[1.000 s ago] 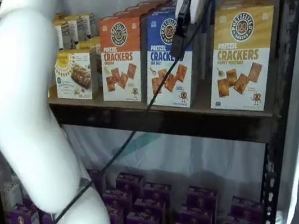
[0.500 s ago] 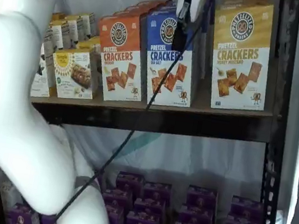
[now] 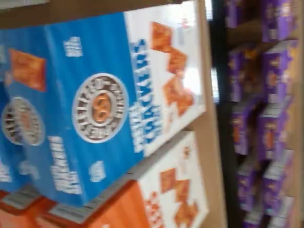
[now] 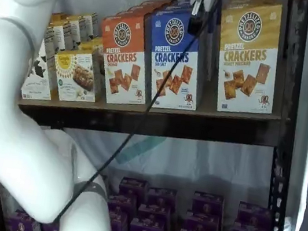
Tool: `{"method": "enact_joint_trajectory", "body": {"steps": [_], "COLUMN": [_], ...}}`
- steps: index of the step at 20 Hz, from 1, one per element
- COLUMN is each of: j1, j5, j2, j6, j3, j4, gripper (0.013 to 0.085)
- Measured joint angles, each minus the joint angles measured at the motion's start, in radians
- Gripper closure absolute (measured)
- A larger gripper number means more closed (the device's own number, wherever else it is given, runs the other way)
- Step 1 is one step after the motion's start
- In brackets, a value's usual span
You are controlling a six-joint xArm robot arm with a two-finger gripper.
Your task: Retrieve the yellow and white box located on the top shelf, the sixth one from the left
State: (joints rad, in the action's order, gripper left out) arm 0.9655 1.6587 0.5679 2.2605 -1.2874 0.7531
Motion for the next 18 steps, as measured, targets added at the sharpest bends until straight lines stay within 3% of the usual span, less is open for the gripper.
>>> {"method": "enact_joint_trajectory", "body": {"steps": [3,6,9,18], "j1": [-0.008,-0.04,-0.077,-0.144], "j5": [-0.096,-0.203,-0.273,-0.353], "j2": [0.026,0.041,0.032,-0.042], "j6": [0.023,0.055,0.081,0.099], "j3": [0.04,0.071,0.071,0.013], "j4": [0.037,0.039,0.0,-0.109], "gripper": [0.013,0.013,0.013,0.013]}}
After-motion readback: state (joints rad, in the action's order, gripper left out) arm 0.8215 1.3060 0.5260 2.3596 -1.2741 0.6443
